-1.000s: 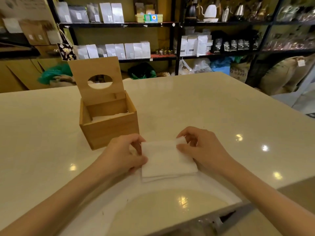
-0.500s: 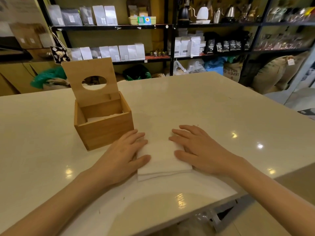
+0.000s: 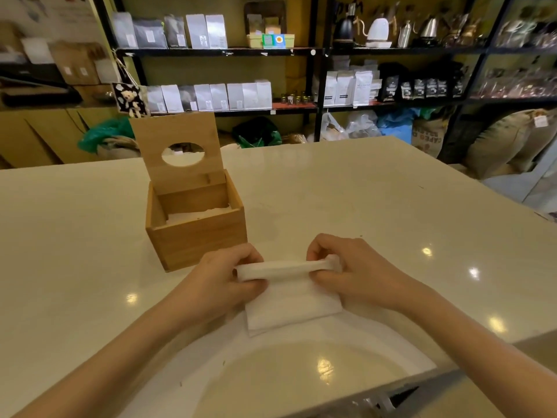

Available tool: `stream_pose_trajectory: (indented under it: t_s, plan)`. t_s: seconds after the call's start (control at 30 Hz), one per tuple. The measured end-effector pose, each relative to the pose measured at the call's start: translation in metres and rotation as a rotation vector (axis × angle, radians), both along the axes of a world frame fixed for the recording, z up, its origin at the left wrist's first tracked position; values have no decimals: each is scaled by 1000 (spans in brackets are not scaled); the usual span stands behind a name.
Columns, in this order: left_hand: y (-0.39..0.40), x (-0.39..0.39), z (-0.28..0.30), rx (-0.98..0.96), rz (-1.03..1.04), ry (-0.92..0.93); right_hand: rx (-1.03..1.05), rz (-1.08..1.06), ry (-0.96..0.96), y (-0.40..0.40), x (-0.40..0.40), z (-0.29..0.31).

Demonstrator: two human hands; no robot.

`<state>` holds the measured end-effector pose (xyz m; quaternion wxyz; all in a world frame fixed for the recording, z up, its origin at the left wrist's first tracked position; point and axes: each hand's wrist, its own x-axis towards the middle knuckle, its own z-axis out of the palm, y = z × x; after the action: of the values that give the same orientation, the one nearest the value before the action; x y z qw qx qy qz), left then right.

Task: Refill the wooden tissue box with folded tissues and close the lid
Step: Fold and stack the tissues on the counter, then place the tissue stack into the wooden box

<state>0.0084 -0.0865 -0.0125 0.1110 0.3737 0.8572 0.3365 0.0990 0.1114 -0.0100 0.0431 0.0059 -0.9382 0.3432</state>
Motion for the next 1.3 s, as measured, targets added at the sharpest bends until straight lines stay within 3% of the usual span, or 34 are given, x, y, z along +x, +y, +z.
stream_pose_trajectory:
  t_s: [0.13, 0.33, 0.73, 0.9, 1.03, 1.17, 1.3]
  plan:
    - [-14, -8, 18, 147, 113, -258, -135, 26, 33, -4, -17, 27]
    - [-44, -27, 51, 293, 288, -465, -390, 98, -70, -21, -60, 63]
    - [-67, -77, 77, 319, 504, -390, -527, 68, -407, -38, -135, 74]
    - [-63, -101, 79, 268, 539, -281, -409, 39, -373, -39, -152, 78]
    - [-59, -123, 70, 158, 572, -175, -286, -47, -230, -47, -160, 76]
    - [-59, -133, 64, -6, 593, -22, -14, -72, -59, -51, -161, 70]
    - [-58, -138, 63, -123, 574, -36, 175, -113, -18, -56, -164, 64]
